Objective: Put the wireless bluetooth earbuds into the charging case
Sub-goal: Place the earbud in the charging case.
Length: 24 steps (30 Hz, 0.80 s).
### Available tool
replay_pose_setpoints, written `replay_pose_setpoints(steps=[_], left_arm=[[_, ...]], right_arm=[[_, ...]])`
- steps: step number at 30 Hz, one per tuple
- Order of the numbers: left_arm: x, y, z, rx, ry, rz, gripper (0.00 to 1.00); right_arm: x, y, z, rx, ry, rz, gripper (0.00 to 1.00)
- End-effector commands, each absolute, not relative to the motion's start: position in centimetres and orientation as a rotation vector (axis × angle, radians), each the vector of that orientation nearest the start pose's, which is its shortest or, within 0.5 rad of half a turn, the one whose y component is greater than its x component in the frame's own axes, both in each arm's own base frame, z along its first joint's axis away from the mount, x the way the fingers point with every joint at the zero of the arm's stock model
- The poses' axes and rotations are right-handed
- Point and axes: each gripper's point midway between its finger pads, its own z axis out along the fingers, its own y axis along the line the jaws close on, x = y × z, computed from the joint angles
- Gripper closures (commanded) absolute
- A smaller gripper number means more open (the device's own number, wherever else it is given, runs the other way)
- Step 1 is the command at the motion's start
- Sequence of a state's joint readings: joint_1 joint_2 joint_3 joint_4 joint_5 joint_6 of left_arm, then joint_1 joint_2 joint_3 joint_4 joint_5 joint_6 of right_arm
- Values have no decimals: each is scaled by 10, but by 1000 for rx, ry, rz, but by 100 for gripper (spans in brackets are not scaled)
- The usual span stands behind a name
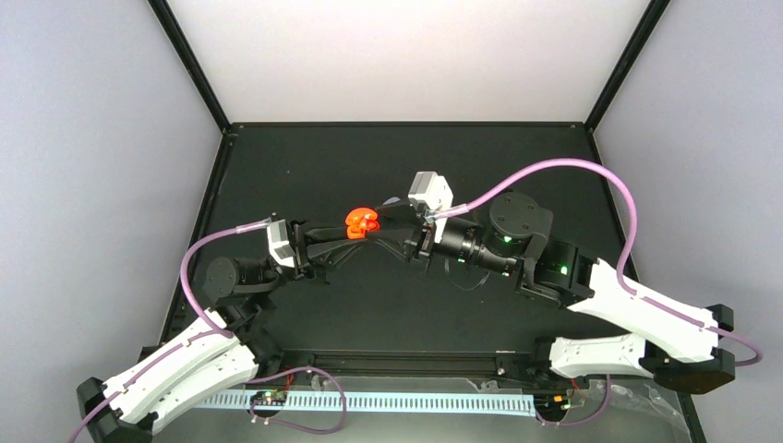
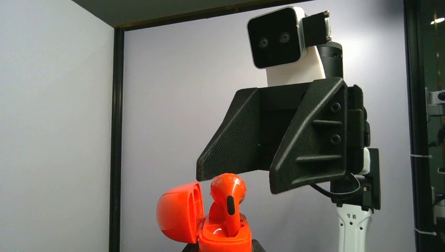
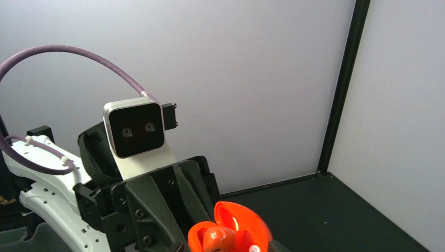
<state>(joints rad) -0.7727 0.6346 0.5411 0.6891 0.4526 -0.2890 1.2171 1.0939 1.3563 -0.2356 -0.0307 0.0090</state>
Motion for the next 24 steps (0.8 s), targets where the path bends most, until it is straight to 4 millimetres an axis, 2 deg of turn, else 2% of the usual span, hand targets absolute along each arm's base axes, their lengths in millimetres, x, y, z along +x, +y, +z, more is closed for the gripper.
replay_pose_setpoints(steps=[1, 6, 14, 24], left_arm=[[114, -218, 453, 669, 813, -1182, 99], [112, -218, 452, 677, 811, -1186, 98], [108, -218, 452, 693, 806, -1200, 98], [107, -217, 454, 692, 804, -1197, 99]], right_arm=[[123, 326, 498, -878, 1303, 964, 57], [134, 319, 500, -825, 1337, 905, 50], [148, 322, 493, -789, 1404, 851, 44], [144, 330, 485, -837, 1427, 868, 44]])
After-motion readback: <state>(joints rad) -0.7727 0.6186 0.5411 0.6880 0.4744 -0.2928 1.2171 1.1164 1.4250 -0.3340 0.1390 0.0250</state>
